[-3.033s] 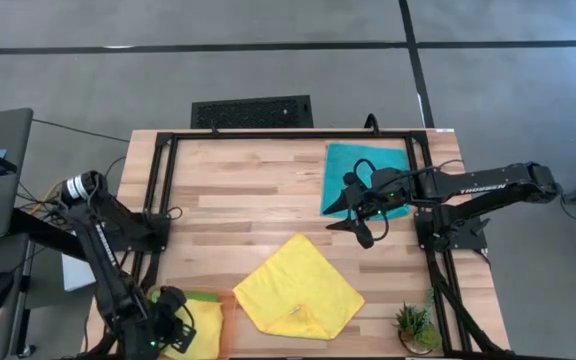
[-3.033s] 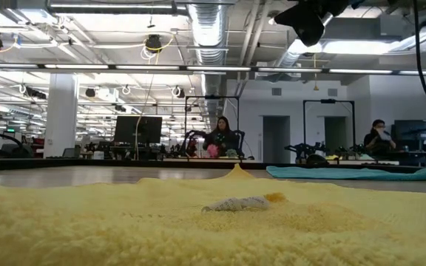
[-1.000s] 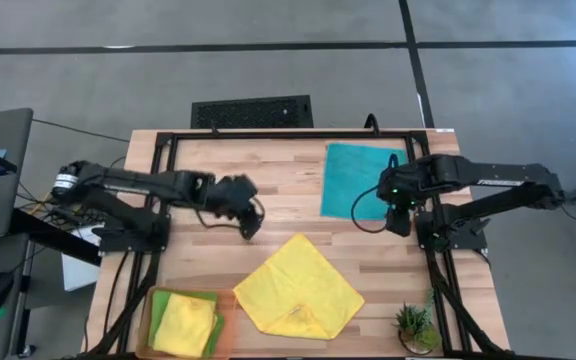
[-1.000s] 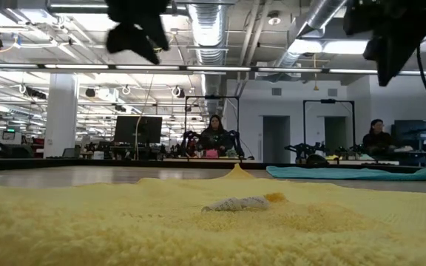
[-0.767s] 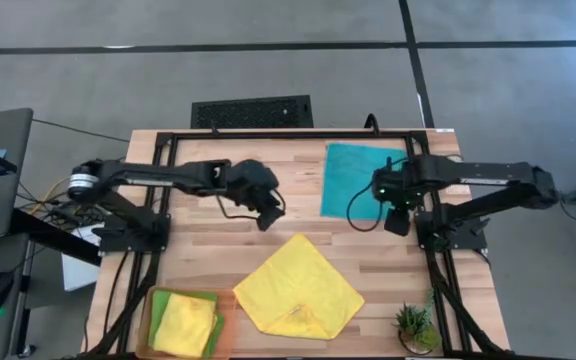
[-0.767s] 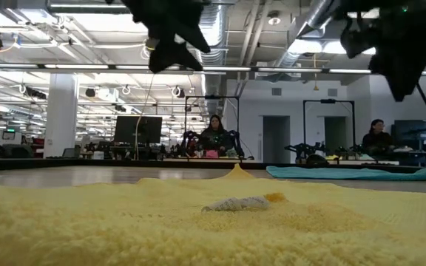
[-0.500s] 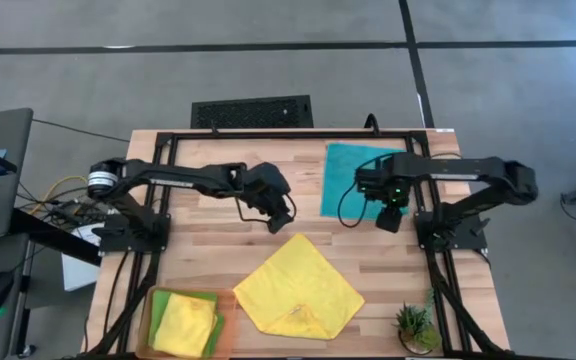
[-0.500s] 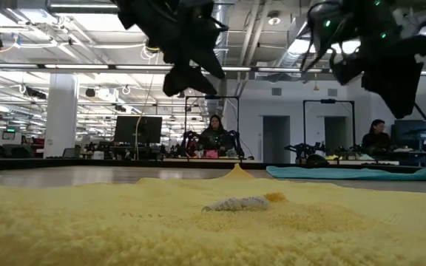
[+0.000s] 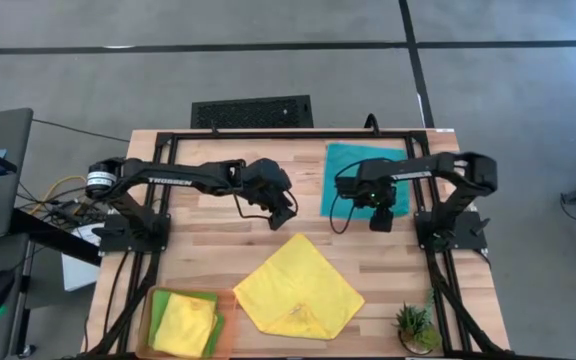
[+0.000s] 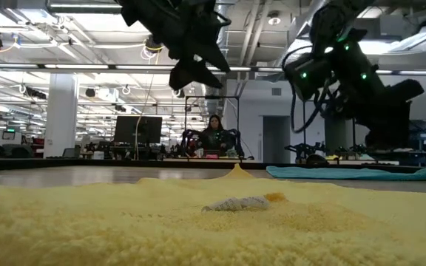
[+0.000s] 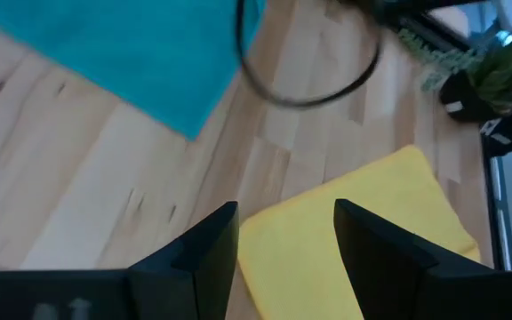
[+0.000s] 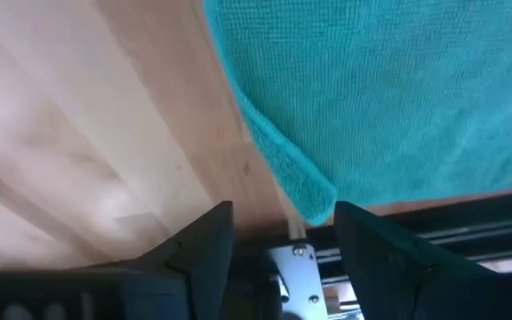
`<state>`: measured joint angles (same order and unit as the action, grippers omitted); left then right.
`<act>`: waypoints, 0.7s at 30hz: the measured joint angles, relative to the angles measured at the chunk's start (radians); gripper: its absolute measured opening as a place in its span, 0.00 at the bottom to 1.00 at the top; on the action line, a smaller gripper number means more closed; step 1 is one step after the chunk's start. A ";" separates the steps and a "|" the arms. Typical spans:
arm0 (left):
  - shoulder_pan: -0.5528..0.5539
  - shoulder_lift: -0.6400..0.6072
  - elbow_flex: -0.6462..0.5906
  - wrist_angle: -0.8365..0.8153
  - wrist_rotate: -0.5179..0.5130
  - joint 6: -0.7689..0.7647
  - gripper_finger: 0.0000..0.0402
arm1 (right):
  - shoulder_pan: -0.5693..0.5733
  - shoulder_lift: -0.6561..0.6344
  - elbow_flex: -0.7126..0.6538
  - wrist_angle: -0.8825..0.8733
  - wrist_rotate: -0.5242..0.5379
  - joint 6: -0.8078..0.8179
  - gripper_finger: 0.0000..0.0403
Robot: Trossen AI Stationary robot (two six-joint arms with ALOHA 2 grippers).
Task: Fold microfiber towels
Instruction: Fold the blue microfiber towel
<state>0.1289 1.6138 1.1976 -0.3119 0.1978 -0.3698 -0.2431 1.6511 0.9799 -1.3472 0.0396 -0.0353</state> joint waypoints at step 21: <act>0.004 0.000 0.019 -0.011 0.000 0.035 0.44 | -0.001 0.247 -0.002 0.072 -0.005 -0.019 0.55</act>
<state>0.1326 1.6138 1.2167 -0.3229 0.1982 -0.3347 -0.2440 1.8983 0.9784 -1.2749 0.0350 -0.0544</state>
